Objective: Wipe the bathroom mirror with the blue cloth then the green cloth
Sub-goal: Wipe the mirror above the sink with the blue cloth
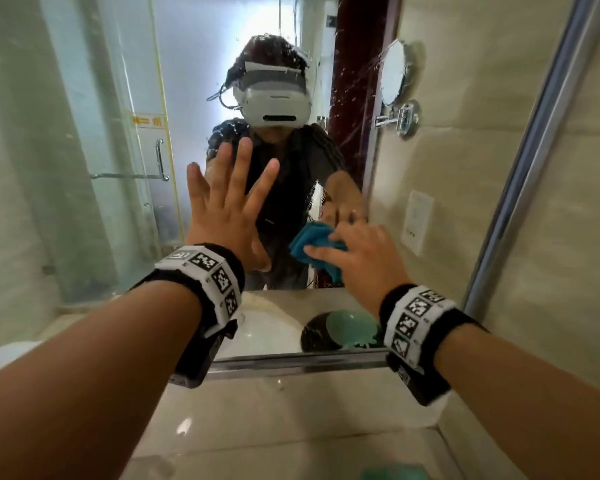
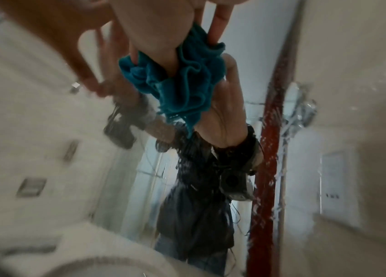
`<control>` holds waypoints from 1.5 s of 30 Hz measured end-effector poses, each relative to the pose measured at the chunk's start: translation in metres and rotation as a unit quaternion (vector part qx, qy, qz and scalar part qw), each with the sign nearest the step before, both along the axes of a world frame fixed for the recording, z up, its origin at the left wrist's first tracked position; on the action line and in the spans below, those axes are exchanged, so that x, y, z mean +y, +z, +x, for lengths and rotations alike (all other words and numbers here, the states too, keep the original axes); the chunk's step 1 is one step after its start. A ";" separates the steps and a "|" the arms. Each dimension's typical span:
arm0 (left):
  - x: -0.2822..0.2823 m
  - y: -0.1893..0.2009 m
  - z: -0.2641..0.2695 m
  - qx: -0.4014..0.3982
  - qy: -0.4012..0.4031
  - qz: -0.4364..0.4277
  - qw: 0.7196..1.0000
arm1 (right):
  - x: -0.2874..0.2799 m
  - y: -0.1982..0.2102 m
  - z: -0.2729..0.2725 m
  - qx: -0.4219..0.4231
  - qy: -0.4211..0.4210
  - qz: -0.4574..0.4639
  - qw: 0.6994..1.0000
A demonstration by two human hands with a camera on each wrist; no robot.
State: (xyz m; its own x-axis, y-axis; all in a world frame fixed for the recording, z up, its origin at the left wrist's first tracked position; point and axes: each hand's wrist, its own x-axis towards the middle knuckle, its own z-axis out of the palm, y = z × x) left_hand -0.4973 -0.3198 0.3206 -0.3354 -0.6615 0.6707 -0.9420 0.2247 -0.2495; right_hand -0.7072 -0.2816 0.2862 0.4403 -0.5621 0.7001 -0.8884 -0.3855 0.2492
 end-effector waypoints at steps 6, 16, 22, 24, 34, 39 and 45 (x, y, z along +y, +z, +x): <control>-0.005 -0.001 -0.002 -0.014 0.025 0.008 1.000 | 0.002 0.068 -0.013 -0.243 -0.075 -0.105 0.961; -0.005 -0.005 -0.003 -0.009 0.023 0.007 1.000 | 0.009 -0.051 0.000 0.004 -0.041 0.025 0.999; 0.011 -0.013 0.000 0.001 0.001 0.027 1.000 | 0.019 -0.118 -0.012 0.029 -0.067 0.105 0.992; 0.023 -0.022 0.005 0.002 -0.003 0.062 0.998 | 0.032 -0.114 -0.006 -0.026 -0.078 0.176 0.981; 0.103 -0.066 0.057 0.039 -0.064 0.383 0.921 | 0.107 -0.083 0.063 -0.250 -0.042 0.380 0.890; 0.160 -0.093 0.103 0.243 -0.106 0.525 0.808 | 0.151 -0.086 0.126 -0.333 -0.001 0.428 0.841; 0.216 -0.126 0.165 0.400 -0.126 0.562 0.713 | 0.186 -0.108 0.196 -0.310 0.029 0.463 0.830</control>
